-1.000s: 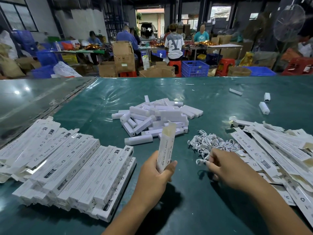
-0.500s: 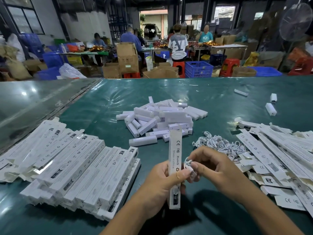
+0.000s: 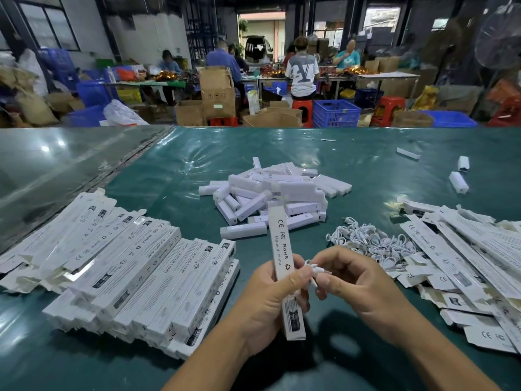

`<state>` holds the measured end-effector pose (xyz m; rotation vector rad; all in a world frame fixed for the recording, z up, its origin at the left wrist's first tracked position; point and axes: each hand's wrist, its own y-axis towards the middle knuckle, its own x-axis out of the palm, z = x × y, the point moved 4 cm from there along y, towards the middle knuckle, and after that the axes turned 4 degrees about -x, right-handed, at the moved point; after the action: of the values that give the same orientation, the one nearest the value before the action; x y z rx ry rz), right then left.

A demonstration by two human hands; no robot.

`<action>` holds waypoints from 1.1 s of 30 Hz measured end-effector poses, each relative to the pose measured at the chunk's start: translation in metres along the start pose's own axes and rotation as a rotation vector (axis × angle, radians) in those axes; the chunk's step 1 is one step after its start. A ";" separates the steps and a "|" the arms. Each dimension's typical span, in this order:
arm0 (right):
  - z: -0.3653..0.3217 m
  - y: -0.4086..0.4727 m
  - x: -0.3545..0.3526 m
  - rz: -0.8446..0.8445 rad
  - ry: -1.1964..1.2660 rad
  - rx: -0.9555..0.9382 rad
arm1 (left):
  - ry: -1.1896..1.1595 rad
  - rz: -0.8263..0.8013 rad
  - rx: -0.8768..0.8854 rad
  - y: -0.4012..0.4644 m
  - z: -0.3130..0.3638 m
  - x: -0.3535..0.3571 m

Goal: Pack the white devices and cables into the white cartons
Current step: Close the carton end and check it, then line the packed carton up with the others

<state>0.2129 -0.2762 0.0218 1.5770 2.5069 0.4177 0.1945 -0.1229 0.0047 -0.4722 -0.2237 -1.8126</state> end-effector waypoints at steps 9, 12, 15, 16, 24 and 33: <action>-0.001 0.000 -0.005 0.102 -0.329 -0.148 | 0.066 0.092 0.052 0.001 -0.001 -0.004; -0.007 -0.002 -0.005 0.082 -0.530 -0.271 | 0.085 0.094 0.073 0.001 0.000 -0.005; -0.010 -0.003 -0.003 0.056 -0.542 -0.281 | 0.060 0.112 0.090 0.001 0.001 -0.006; -0.011 -0.003 -0.002 0.058 -0.577 -0.305 | 0.051 0.121 0.099 0.002 0.002 -0.006; -0.012 -0.005 0.003 0.089 -0.500 -0.331 | 0.013 0.110 0.142 0.003 0.003 -0.008; -0.008 -0.007 0.007 0.182 -0.585 -0.334 | 0.146 0.158 0.208 0.002 0.003 -0.009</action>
<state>0.2023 -0.2740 0.0273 1.5202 1.7692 0.3157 0.1994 -0.1142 0.0037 -0.2038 -0.2629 -1.6400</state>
